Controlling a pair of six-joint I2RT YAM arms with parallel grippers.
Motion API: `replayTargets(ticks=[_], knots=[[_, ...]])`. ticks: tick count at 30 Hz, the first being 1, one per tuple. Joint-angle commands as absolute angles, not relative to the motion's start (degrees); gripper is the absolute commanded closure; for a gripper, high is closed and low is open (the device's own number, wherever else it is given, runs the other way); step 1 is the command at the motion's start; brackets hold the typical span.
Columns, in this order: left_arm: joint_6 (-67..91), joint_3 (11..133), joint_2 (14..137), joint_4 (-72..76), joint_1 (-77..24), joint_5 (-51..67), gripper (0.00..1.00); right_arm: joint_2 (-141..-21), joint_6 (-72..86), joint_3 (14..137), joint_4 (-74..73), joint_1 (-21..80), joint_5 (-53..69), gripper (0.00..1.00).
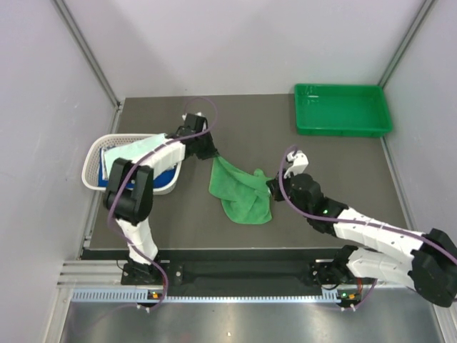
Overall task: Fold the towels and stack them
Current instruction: Flatten out the crumpled towel
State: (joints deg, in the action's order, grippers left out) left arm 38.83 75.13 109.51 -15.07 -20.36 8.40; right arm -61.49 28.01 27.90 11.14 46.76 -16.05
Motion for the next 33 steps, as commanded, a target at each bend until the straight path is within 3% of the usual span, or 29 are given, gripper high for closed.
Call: replayTargets(ticks=[1, 9, 15, 27, 33], knots=[[36.3, 73.9, 96.9, -15.9, -20.7, 4.8, 1.0, -56.5, 25.3, 33.1, 8.7, 47.4, -19.2, 1.0], [31.6, 74.6, 76.2, -26.0, -26.4, -3.0, 1.0, -48.0, 17.0, 42.2, 1.2, 47.5, -20.7, 1.0], [27.8, 87.9, 67.0, -35.1, -32.8, -6.7, 1.0, -44.5, 7.5, 55.0, -4.0, 47.4, -20.0, 1.0], [23.3, 117.4, 66.4, -38.4, -35.0, -0.4, 1.0, -45.7, -3.9, 82.0, -10.5, 47.5, -10.6, 1.0], [23.2, 126.5, 68.4, -37.6, -35.1, 2.5, 1.0, -48.6, -6.9, 93.5, -13.0, 47.5, -9.1, 1.0]])
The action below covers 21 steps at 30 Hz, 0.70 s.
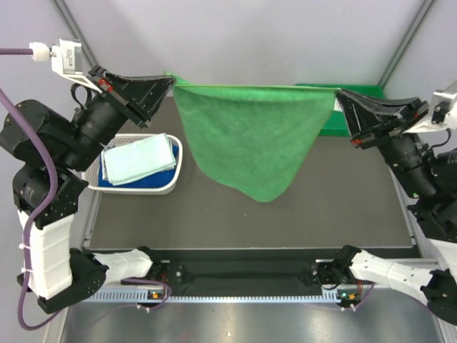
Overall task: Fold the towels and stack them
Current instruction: Flatten out the crumpled towel
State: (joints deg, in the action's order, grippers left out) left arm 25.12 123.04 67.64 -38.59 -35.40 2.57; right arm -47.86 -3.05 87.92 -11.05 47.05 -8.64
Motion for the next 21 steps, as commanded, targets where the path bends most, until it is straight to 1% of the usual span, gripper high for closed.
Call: replayTargets(ticks=[1, 4, 7, 12, 14, 15, 16, 17, 18, 19, 21], knots=[[23.1, 126.7, 68.4, -37.4, -35.0, 2.4, 1.0, -49.0, -7.2, 94.6, -13.2, 47.4, -8.8, 1.0], [23.2, 127.0, 68.3, -36.4, -35.0, 2.4, 1.0, -49.8, -7.9, 97.4, -13.6, 47.5, -8.7, 1.0], [23.3, 126.4, 69.2, -36.1, -35.0, 1.1, 1.0, -50.9, -8.2, 97.5, -13.3, 47.5, -9.1, 1.0], [21.4, 121.0, 71.8, -32.9, -35.0, -3.9, 1.0, -53.0, -9.4, 90.8, -10.6, 47.4, -13.2, 1.0], [21.2, 118.8, 74.6, -31.6, -34.7, -4.3, 1.0, -55.9, -10.4, 88.3, -10.1, 46.7, -14.7, 1.0], [21.3, 117.5, 75.5, -30.8, -34.3, -3.7, 1.0, -57.2, -10.1, 87.5, -9.8, 45.6, -13.5, 1.0], [21.9, 115.9, 76.2, -29.8, -31.7, -2.4, 1.0, -59.7, -7.1, 86.8, -9.5, 41.0, -11.0, 1.0], [24.4, 111.9, 77.5, -26.2, -29.3, 3.5, 1.0, -61.2, -4.4, 85.4, -8.2, 37.0, -1.9, 1.0], [25.8, 109.6, 78.3, -24.3, -24.7, 5.8, 1.0, -62.7, -1.4, 84.5, -6.8, 28.9, 3.6, 1.0], [26.8, 107.8, 79.2, -22.3, -23.0, 7.0, 1.0, -66.5, 3.7, 83.5, -4.6, 25.8, 7.6, 1.0], [27.5, 104.8, 84.0, -18.3, -18.8, 9.6, 1.0, -71.2, 5.8, 82.6, -0.5, 21.9, 12.0, 1.0]])
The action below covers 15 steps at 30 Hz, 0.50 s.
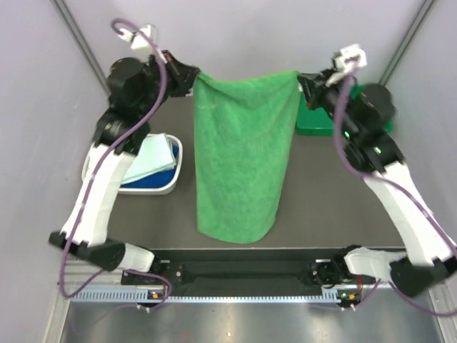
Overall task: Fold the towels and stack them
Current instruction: Flatten out the crumpled towel
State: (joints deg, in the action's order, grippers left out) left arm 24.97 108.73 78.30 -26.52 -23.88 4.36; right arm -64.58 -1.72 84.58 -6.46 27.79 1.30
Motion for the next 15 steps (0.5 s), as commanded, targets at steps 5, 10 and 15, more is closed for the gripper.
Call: replayTargets(ticks=[5, 10, 15], knots=[[30.1, 110.6, 103.9, -12.3, -12.6, 15.8, 1.0, -92.6, 13.4, 91.0, 9.8, 14.0, 20.7, 1.0], [32.7, 124.8, 124.4, -12.2, -8.4, 19.1, 1.0, -113.1, 19.3, 106.7, 13.4, 10.4, 23.8, 1.0], [34.7, 134.2, 134.2, -12.1, -6.2, 21.6, 1.0, -123.8, 22.9, 115.1, 14.4, 8.4, 24.7, 1.0]])
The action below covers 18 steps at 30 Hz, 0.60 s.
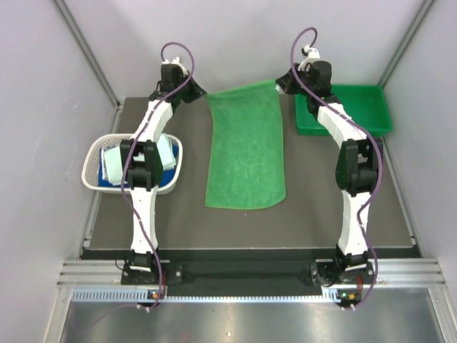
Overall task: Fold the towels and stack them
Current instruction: Flatten out the crumpled towel
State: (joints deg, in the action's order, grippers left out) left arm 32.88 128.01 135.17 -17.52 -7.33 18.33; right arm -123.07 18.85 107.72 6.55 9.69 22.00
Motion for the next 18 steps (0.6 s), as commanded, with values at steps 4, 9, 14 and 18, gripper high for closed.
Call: replayTargets(ticks=[4, 9, 14, 18], knots=[[34.9, 130.3, 135.2, -10.1, -5.7, 22.2, 1.0, -126.0, 23.9, 115.9, 14.9, 8.3, 24.9, 1.0], [36.1, 123.1, 132.7, -6.1, -5.7, 24.3, 1.0, -124.0, 24.9, 111.6, 17.6, 8.3, 24.6, 1.0], [37.1, 114.9, 128.6, -3.4, -6.0, 24.6, 1.0, -121.1, 25.0, 105.0, 17.8, 8.3, 24.0, 1.0], [37.4, 110.3, 125.5, -2.5, -6.2, 25.2, 1.0, -117.1, 24.8, 97.9, 18.9, 8.1, 23.5, 1.0]])
